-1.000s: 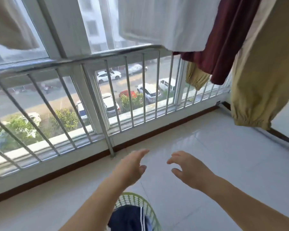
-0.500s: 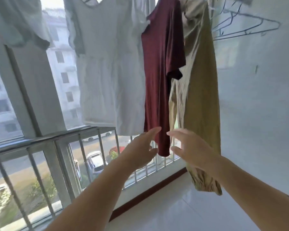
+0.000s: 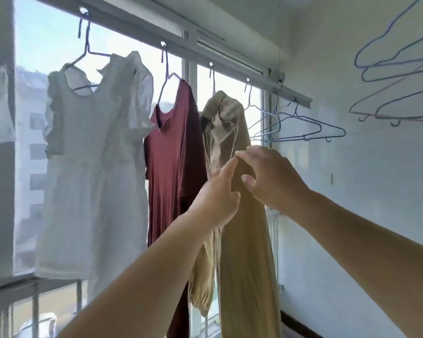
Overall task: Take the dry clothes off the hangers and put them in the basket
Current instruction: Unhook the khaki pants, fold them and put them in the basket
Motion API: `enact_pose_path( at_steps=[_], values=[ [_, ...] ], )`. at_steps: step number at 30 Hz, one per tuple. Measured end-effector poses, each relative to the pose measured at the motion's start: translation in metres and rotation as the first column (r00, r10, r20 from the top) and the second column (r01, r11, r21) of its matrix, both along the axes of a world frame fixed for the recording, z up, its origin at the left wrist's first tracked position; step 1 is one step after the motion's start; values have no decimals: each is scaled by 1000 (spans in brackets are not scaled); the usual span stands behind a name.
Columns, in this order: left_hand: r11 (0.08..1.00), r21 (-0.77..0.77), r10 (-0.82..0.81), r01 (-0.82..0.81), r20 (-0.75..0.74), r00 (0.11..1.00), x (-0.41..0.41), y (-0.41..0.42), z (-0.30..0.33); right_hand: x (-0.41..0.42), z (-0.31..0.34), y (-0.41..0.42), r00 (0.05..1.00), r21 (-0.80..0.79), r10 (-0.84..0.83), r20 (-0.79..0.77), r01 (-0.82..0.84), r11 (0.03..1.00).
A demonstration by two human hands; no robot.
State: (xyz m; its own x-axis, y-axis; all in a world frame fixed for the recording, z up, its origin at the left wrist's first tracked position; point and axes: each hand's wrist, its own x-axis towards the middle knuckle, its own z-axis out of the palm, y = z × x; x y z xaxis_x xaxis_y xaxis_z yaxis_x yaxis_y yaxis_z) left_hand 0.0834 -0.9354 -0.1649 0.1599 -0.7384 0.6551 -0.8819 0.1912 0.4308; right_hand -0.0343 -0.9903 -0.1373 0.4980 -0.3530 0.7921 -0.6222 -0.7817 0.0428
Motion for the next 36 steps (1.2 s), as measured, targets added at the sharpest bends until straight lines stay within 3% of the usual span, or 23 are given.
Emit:
enact_pose_path(
  at_steps=[9,16,21,26,32,36],
  values=[
    [961,-248,61,-120,-234,970,4,-89,104,33,92,-55,993,-96,-74,91,82,992],
    [923,-368,-82,-109,-467,880,45,-150,182,75,162,-97,984,-96,-68,164,85,992],
    [886,-453,-119,-102,-433,893,85,-183,212,99,193,-120,987,-45,-56,150,64,997],
    [893,-430,-9,-129,-303,953,120,-213,226,112,206,-142,989,-16,-64,132,67,998],
    [939,-342,-63,-44,-298,953,132,-234,231,115,211,-164,991,23,-63,116,60,998],
    [907,-421,-147,15,-283,948,130,-239,230,112,213,-181,992,22,-42,117,40,999]
  ],
)
